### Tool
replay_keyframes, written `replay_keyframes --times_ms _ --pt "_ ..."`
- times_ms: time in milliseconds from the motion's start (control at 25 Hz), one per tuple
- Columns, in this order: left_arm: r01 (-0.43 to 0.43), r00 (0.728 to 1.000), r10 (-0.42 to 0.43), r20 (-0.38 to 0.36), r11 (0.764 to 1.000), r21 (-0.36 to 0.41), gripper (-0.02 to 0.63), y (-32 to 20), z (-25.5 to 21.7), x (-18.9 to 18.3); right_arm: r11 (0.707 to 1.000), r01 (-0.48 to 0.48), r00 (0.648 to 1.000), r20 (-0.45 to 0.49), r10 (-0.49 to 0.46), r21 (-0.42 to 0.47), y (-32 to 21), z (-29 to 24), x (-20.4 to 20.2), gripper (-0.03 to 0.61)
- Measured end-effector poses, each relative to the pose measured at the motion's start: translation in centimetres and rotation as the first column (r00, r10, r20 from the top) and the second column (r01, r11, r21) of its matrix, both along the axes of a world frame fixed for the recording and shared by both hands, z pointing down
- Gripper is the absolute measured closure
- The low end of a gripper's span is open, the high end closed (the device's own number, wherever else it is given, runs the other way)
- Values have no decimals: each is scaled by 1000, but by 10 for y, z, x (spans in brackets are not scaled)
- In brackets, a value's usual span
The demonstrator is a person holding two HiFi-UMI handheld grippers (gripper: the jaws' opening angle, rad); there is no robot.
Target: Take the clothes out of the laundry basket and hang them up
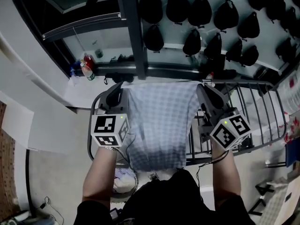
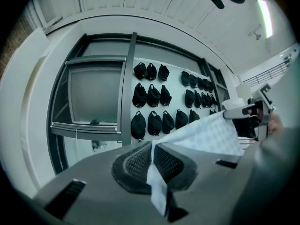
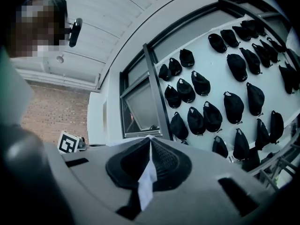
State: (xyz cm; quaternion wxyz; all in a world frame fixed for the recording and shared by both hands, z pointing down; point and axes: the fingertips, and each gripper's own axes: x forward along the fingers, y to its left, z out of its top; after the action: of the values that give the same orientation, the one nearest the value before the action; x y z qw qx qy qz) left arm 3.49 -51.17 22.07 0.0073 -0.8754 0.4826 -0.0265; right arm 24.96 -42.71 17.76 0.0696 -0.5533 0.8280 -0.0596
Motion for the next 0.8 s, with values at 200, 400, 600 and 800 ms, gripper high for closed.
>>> replay_keyframes --times_ms 200,400,600,800 --pt "32 999 -32 14 999 -30 604 -21 17 8 999 31 999 13 -31 -38 -29 19 10 571" --pt "98 995 -95 43 992 -76 604 -39 44 10 990 93 995 33 -90 -105 -65 47 17 571" --pt "147 988 -140 64 980 -136 604 -50 79 8 976 139 990 51 -132 -167 -91 85 15 571" --pt "173 983 -158 94 966 -191 604 -58 111 7 961 161 987 61 -151 -226 -110 121 13 571"
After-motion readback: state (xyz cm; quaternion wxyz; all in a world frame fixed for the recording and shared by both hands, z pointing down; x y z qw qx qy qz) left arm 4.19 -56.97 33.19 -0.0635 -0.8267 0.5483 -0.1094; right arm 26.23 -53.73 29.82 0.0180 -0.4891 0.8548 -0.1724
